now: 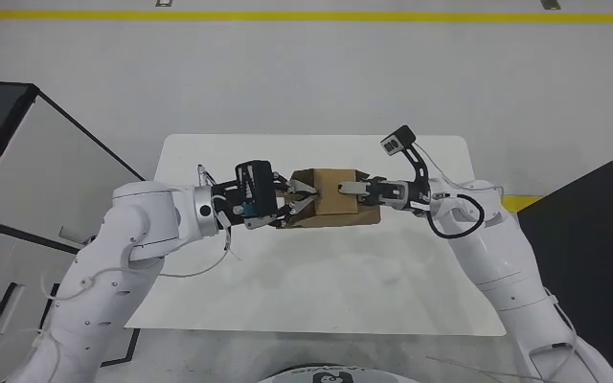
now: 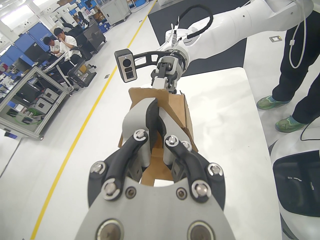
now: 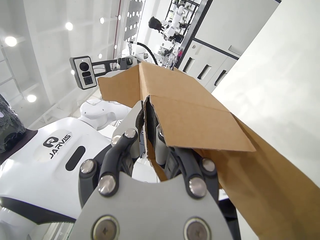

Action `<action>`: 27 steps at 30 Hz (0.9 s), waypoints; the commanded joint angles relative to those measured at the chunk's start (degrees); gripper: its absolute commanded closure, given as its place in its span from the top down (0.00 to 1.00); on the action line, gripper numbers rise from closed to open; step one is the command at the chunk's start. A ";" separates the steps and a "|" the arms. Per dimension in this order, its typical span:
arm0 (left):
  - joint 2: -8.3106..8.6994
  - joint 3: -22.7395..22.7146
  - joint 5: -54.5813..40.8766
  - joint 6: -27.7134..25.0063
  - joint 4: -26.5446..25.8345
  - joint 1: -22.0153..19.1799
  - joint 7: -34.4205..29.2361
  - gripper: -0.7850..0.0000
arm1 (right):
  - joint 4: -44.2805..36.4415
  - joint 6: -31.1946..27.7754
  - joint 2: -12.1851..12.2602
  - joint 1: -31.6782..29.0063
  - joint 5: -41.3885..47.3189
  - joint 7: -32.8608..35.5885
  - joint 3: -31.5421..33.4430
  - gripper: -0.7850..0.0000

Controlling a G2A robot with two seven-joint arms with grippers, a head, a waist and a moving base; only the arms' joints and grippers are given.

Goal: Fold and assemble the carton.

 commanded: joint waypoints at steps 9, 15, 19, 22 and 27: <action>0.39 -2.45 0.29 0.42 0.87 0.80 -0.42 0.00 | -0.57 -2.69 0.10 -0.55 1.67 -0.87 1.17 0.00; 0.65 -4.26 0.60 0.71 1.19 1.80 -0.04 0.00 | -0.69 -5.04 0.13 -0.87 4.91 0.51 2.13 0.00; 0.70 -4.61 0.93 1.05 1.24 2.09 0.54 0.00 | -0.48 -5.43 0.17 -0.76 5.97 2.29 2.24 0.00; 0.68 -4.72 1.28 1.60 1.11 2.13 1.35 0.00 | -0.36 -5.34 0.21 -0.67 6.44 3.77 2.13 0.00; 0.65 -4.58 1.70 1.86 1.05 2.19 2.40 0.00 | -0.51 -5.49 0.25 -0.60 7.30 6.30 1.86 0.00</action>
